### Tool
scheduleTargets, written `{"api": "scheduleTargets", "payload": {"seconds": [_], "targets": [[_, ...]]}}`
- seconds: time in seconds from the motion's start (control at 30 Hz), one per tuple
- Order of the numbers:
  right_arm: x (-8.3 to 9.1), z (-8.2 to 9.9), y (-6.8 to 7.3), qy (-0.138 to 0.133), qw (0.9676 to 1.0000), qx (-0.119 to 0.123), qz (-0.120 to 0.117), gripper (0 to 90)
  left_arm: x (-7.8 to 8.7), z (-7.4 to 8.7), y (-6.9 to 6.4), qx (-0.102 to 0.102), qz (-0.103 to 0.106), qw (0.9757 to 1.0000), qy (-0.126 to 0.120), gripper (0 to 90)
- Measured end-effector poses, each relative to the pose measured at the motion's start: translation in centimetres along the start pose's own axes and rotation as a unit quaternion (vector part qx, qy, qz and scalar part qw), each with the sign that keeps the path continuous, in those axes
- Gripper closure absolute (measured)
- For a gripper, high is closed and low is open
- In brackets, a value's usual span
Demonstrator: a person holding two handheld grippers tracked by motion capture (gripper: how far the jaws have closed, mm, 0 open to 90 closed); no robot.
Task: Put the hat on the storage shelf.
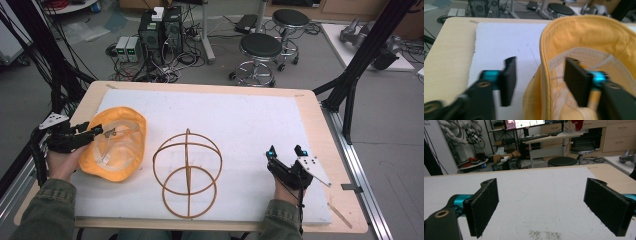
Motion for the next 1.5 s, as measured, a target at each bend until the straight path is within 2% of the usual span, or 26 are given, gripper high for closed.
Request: {"api": "scheduleTargets", "payload": {"seconds": [0.03, 0.07, 0.1, 0.17, 0.2, 0.33, 0.53, 0.73, 0.77, 0.8, 0.83, 0.9, 0.93, 1.0, 1.03, 1.07, 1.1, 1.13, 1.17, 1.2, 1.23, 1.3, 1.33, 1.37, 1.4, 1.5], "targets": [[0.0, 0.0, 0.0, 0.001, 1.0000, -0.001, -0.001, 11.6, 0.0, 0.0, 0.0, 0.000, 0.000, 1.0000, 0.000, 68.0], [0.0, 0.0, 0.0, 0.001, 1.0000, 0.000, -0.001, 11.5, 0.0, 0.2, 0.0, -0.005, 0.001, 0.9999, 0.013, 81.8], [0.0, 0.0, 0.0, 0.001, 1.0000, 0.000, -0.001, 11.5, 0.0, 0.2, 0.0, -0.005, 0.001, 0.9999, 0.013, 86.5], [0.0, 0.0, 0.1, 0.003, 1.0000, -0.002, -0.001, 11.5, 0.0, 0.2, -0.1, 0.008, 0.018, 0.9997, 0.013, 86.8], [0.0, 0.0, 0.1, 0.001, 1.0000, 0.001, 0.001, 11.6, 0.0, 0.2, -0.1, 0.009, 0.021, 0.9997, 0.011, 87.2], [0.1, 0.1, 0.2, 0.005, 1.0000, 0.004, 0.000, 11.5, 0.1, 0.0, -0.5, 0.007, 0.031, 0.9995, -0.002, 87.3], [0.0, 0.1, 0.2, 0.005, 1.0000, 0.004, 0.001, 11.5, 0.3, -0.3, -0.7, 0.015, 0.036, 0.9991, -0.018, 87.3], [0.1, 0.1, 0.2, 0.006, 1.0000, 0.003, 0.000, 11.5, 0.8, -0.8, -1.1, 0.015, 0.037, 0.9979, -0.052, 87.3], [0.1, 0.1, 0.2, 0.006, 1.0000, 0.003, 0.000, 11.6, 1.1, -1.0, -1.2, 0.015, 0.039, 0.9968, -0.068, 87.3], [0.1, 0.1, 0.1, 0.006, 1.0000, 0.002, 0.000, 11.5, 1.1, -1.0, -1.2, 0.015, 0.039, 0.9968, -0.068, 87.3], [0.1, 0.1, 0.1, 0.006, 1.0000, 0.002, 0.000, 11.5, 1.3, -1.3, -1.5, 0.014, 0.046, 0.9951, -0.086, 87.3], [0.0, 0.1, 0.1, 0.004, 1.0000, 0.004, 0.000, 11.5, 1.5, -1.5, -1.7, 0.010, 0.052, 0.9941, -0.094, 87.3], [0.0, 0.1, 0.1, 0.004, 1.0000, 0.003, 0.001, 11.6, 1.8, -1.9, -2.2, 0.000, 0.061, 0.9919, -0.111, 87.3], [0.1, 0.1, 0.2, 0.006, 1.0000, 0.002, 0.001, 11.5, 2.1, -2.3, -2.7, -0.012, 0.064, 0.9896, -0.128, 87.3], [0.1, 0.1, 0.2, 0.006, 1.0000, 0.002, 0.000, 11.5, 2.1, -2.3, -2.7, -0.012, 0.064, 0.9896, -0.128, 87.3], [0.1, 0.1, 0.2, 0.006, 1.0000, 0.002, 0.000, 11.6, 2.3, -2.8, -3.3, -0.021, 0.069, 0.9866, -0.147, 87.3], [0.1, 0.1, 0.2, 0.006, 1.0000, 0.002, 0.000, 11.6, 2.4, -3.0, -3.6, -0.025, 0.069, 0.9849, -0.157, 87.3], [0.1, 0.1, 0.2, 0.006, 1.0000, 0.002, 0.000, 11.5, 2.4, -3.0, -3.6, -0.025, 0.069, 0.9849, -0.157, 87.3], [0.1, 0.1, 0.1, 0.004, 1.0000, 0.003, 0.000, 11.5, 2.6, -3.3, -3.9, -0.028, 0.069, 0.9832, -0.167, 87.3], [0.1, 0.1, 0.1, 0.004, 1.0000, 0.002, 0.000, 11.6, 2.7, -3.5, -4.1, -0.032, 0.069, 0.9809, -0.179, 87.3], [0.1, 0.1, 0.1, 0.005, 1.0000, 0.001, 0.000, 11.6, 3.1, -4.0, -4.7, -0.045, 0.064, 0.9759, -0.204, 87.3], [0.1, 0.1, 0.1, 0.005, 1.0000, 0.001, 0.001, 11.5, 3.3, -4.5, -5.4, -0.060, 0.058, 0.9709, -0.225, 87.3], [0.1, 0.1, 0.1, 0.006, 1.0000, 0.000, 0.000, 11.5, 3.3, -4.5, -5.4, -0.060, 0.058, 0.9709, -0.225, 87.3], [0.1, 0.1, 0.1, 0.005, 1.0000, 0.000, 0.000, 11.6, 3.4, -4.7, -5.7, -0.064, 0.060, 0.9679, -0.236, 87.3], [0.1, 0.1, 0.1, 0.004, 1.0000, 0.001, 0.000, 11.5, 3.6, -5.1, -6.4, -0.075, 0.058, 0.9623, -0.255, 87.3], [0.1, 0.1, 0.1, 0.002, 1.0000, 0.002, -0.001, 11.5, 3.9, -5.6, -7.2, -0.081, 0.061, 0.9551, -0.278, 87.3]]}}
Point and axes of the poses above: each handheld gripper's, and its own axes: x roughly backward along the jaws, z roughly out of its underside, y roughly to its left, the point moved 5 cm from there along -x, roughly forward along the jaws, and after that the axes turned 15 degrees about z, right-handed, at the moved point
